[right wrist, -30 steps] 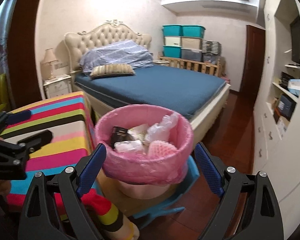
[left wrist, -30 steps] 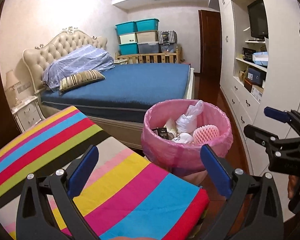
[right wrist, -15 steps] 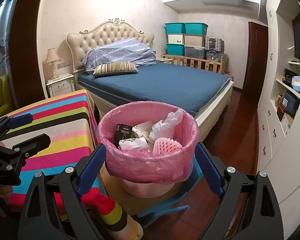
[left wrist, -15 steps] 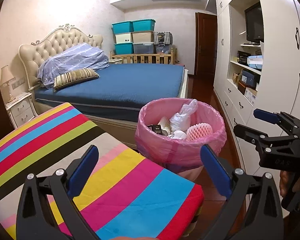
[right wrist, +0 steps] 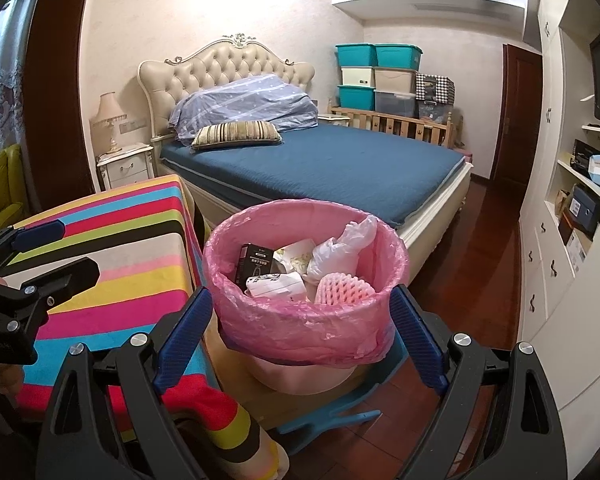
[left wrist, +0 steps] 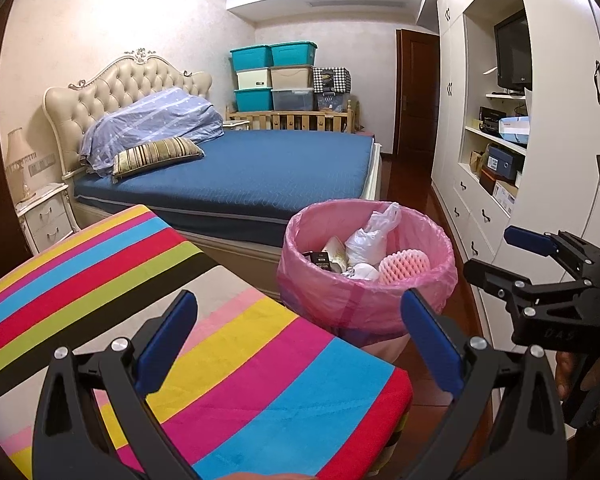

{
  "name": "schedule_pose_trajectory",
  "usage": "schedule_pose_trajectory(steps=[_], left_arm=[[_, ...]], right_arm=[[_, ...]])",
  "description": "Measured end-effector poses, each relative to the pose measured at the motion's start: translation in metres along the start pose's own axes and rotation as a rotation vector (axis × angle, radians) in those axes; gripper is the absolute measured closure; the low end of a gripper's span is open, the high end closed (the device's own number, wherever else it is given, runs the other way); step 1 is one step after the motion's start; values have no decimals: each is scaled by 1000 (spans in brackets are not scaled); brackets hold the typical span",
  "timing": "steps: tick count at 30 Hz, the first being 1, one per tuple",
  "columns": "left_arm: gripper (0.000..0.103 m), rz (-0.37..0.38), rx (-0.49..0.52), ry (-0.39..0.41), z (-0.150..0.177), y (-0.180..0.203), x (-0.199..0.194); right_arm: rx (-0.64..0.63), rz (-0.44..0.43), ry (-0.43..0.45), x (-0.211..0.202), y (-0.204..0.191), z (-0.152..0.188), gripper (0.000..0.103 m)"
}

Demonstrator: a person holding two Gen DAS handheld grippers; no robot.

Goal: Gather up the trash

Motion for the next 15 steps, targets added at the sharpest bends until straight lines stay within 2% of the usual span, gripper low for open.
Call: schedule_pose_trajectory(steps=[4,8,15], left_arm=[[5,53,-34,-11,0,-3,1],[5,49,-31,-9,1,-2,1],[5,108,-37,-6,3,3,0]], right_arm=[[0,-3,-5,2,0,0,19],[2,-3,-5,2,2,0,19],[6,-5,-7,2,3,1,19]])
Point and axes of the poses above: each gripper's, at about its wrist camera, not at the fingertips, and x roughly the way its jaws point, y to its right, z to its underside, the point moved 3 cm from there along x, roughly the way its jaws point, and after that the axes turned 1 degree about x, right-handed, at the moved point
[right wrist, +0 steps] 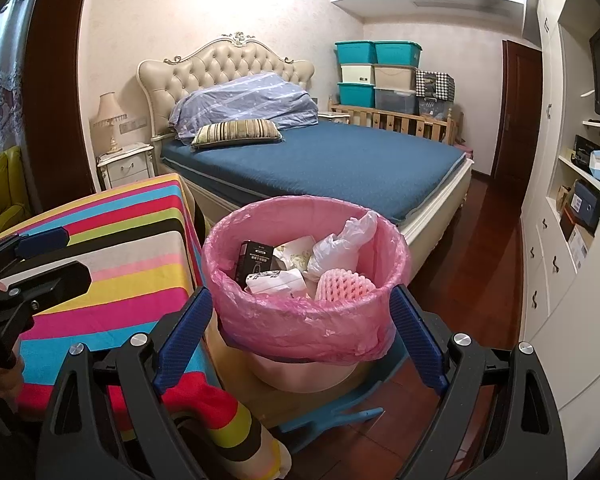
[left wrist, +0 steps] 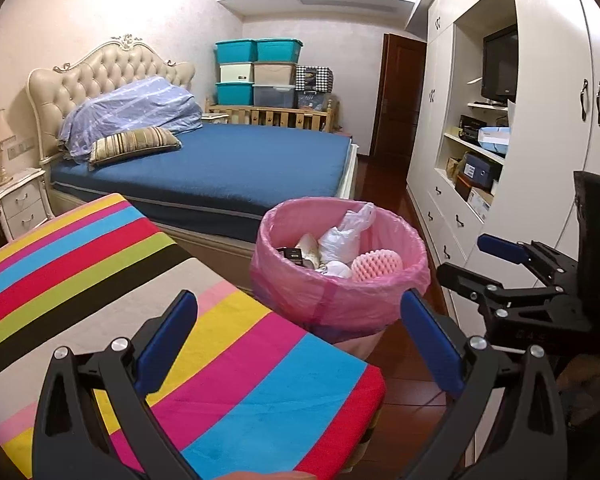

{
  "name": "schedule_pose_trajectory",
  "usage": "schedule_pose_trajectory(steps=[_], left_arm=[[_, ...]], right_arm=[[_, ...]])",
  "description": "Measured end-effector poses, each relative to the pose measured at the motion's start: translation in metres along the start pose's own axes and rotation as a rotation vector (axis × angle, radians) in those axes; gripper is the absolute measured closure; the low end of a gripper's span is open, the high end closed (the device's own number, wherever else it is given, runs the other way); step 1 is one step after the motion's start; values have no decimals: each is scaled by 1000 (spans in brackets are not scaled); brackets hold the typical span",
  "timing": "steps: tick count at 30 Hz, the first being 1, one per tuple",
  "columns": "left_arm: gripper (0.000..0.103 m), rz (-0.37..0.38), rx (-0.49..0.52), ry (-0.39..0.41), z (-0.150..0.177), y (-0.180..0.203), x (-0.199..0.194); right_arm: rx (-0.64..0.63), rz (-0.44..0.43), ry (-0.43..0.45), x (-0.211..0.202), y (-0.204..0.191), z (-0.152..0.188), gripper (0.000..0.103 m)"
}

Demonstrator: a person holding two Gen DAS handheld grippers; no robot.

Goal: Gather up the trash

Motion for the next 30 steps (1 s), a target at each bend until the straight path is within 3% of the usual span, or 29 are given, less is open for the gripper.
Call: schedule_pose_trajectory(steps=[5,30], left_arm=[[5,20,-3,0,1,2,-1],[5,-33,-5,-17,-2,-9,18]], right_arm=[[0,1,0,0,-1,0,19],[-45,-34,32,-13,-7,0,19]])
Point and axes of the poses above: each gripper's, at about its wrist camera, not at the fingertips, and x roughly the way its jaws point, y to its right, z to its underside, the point moved 3 cm from there along x, roughly the way its jaws point, and after that the axes turned 1 degree about x, right-handed, at the moved point
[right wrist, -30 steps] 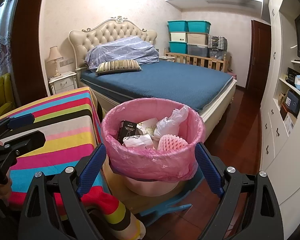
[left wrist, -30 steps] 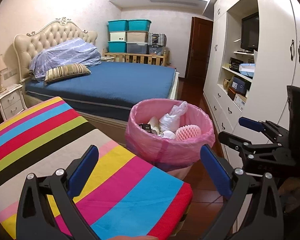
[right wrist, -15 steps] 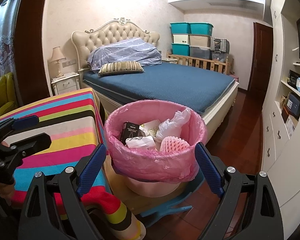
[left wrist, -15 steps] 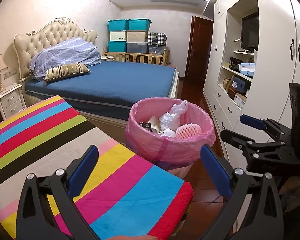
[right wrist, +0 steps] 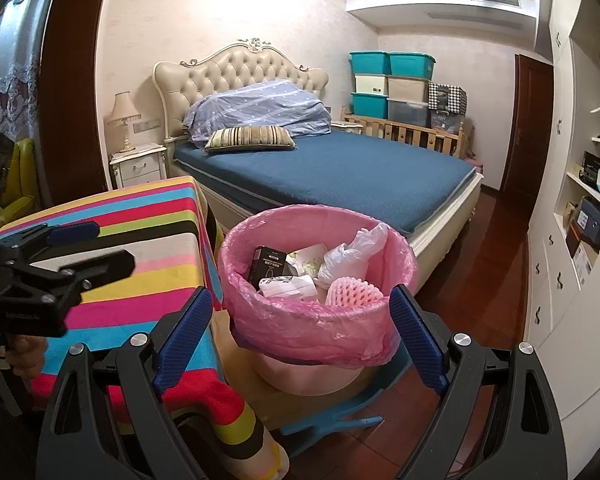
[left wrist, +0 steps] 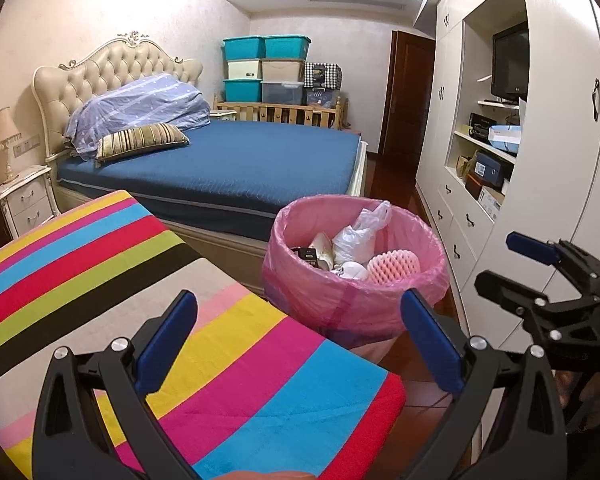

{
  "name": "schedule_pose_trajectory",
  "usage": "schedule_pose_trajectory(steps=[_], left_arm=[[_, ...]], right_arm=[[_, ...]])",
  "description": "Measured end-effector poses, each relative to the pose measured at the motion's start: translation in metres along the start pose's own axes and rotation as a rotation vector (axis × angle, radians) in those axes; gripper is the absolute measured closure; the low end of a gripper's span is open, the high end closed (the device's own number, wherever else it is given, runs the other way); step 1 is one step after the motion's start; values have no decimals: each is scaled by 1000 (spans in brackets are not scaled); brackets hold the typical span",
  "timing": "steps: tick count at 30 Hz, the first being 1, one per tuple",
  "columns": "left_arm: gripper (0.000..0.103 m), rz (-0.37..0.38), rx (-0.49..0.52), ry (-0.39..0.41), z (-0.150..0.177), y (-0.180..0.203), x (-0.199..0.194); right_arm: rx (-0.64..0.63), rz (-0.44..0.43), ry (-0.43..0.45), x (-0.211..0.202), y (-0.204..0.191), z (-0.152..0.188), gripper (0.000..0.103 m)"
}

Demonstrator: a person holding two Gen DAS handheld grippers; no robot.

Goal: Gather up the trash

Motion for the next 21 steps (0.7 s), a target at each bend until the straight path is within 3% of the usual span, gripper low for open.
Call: schedule_pose_trajectory(steps=[21], left_arm=[[5,4,24,-1,1,7,2]], right_arm=[[13,1,9,-8,4,-3,19]])
Point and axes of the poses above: each gripper's, at about its wrist camera, not at the fingertips, and x roughly the way its jaws point, y to its right, z to its underside, the point moved 3 cm from there along x, roughly the way its jaws point, and after that the axes turned 1 degree about x, right-handed, at the moved point
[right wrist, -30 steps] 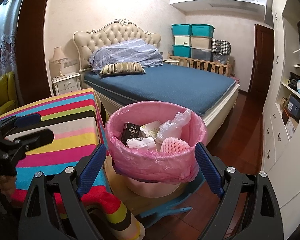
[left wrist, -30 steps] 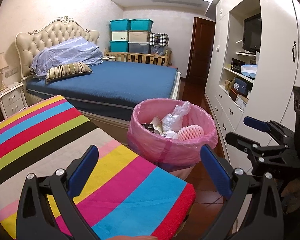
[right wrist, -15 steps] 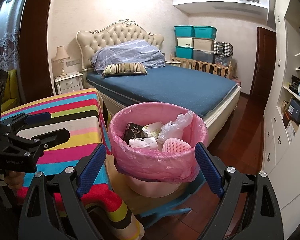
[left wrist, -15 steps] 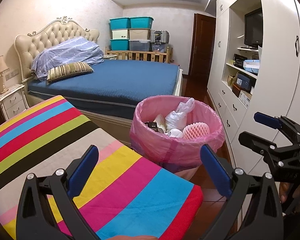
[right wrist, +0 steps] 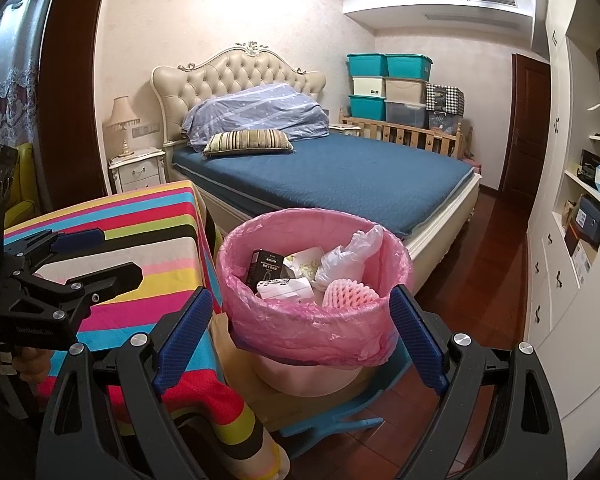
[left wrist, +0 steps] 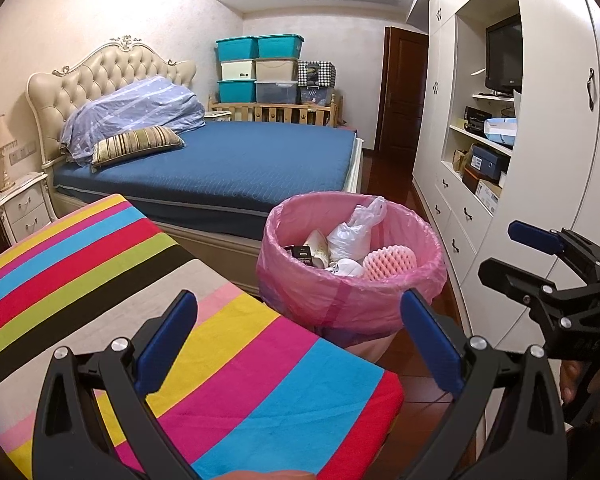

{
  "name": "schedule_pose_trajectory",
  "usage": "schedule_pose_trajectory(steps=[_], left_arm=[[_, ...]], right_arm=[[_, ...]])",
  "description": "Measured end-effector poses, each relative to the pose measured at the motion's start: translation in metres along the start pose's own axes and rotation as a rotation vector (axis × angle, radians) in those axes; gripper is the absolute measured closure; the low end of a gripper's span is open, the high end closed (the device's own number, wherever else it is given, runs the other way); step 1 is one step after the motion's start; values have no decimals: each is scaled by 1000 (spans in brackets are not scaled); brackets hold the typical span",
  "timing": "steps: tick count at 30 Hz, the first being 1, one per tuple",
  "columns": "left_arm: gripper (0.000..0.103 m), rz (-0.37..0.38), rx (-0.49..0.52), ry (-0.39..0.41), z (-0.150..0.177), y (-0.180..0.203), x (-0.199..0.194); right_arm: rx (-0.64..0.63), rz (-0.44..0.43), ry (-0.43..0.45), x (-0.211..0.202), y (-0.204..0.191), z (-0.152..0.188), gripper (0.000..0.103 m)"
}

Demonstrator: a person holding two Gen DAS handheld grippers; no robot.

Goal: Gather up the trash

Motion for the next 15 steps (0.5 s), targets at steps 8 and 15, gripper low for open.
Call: schedule_pose_trajectory(steps=[8,15], left_arm=[[5,2,7,-2,-1,1,1],[5,4,12,-4,0,3,1]], right_arm=[[5,2,-4,1,3,1,19],[14,11,-17,5,7,5,19]])
Point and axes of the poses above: each gripper's, at about its wrist camera, not at the fingertips, and x roughly the way its jaws point, y to its right, z to its underside, the point moved 3 cm from there along x, roughly the way its jaws point, and after that the axes turned 1 degree about x, right-handed, at the moved point
